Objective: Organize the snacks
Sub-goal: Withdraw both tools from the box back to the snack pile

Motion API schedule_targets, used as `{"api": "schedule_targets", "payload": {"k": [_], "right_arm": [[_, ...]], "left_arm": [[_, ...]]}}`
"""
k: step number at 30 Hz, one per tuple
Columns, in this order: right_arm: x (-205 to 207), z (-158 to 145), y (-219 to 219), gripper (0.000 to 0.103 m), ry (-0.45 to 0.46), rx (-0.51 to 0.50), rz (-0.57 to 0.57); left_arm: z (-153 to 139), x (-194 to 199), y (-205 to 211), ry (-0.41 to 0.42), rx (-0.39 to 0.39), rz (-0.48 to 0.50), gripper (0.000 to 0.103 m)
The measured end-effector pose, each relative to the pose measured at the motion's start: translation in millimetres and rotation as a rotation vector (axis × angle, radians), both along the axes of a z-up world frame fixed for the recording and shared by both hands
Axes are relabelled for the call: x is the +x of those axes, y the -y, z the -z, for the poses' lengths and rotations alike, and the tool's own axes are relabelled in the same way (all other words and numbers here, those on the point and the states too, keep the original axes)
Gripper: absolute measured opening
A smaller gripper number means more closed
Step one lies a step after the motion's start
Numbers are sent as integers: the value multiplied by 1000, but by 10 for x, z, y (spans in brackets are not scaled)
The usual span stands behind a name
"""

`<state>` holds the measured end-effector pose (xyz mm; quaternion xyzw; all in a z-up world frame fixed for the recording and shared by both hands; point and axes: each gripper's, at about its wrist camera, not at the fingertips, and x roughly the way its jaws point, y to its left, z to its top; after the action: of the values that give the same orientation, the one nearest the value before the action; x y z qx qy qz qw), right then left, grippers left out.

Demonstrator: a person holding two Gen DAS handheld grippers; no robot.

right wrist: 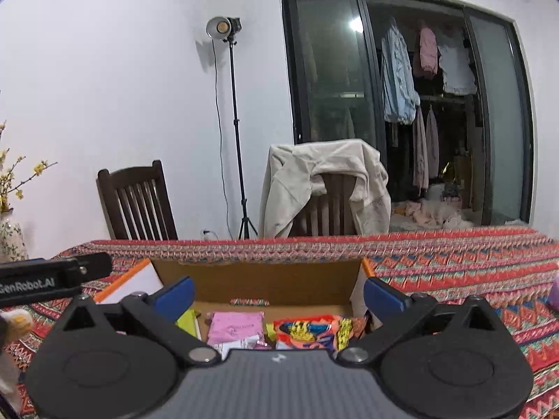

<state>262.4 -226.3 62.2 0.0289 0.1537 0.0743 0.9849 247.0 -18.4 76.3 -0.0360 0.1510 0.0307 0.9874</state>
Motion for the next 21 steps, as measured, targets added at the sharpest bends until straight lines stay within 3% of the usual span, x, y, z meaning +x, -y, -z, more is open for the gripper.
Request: {"api": "schedule_targets", "payload": {"k": [10,21], "right_arm": [[-505,-197,82,103,10,-32,-36],[-1212,189,229,103,-92,-49,-71]], "left_arm": [[-137,-453,-64,-19,3,47,103],[268,-1063,-291,-99,23,69,103]]}}
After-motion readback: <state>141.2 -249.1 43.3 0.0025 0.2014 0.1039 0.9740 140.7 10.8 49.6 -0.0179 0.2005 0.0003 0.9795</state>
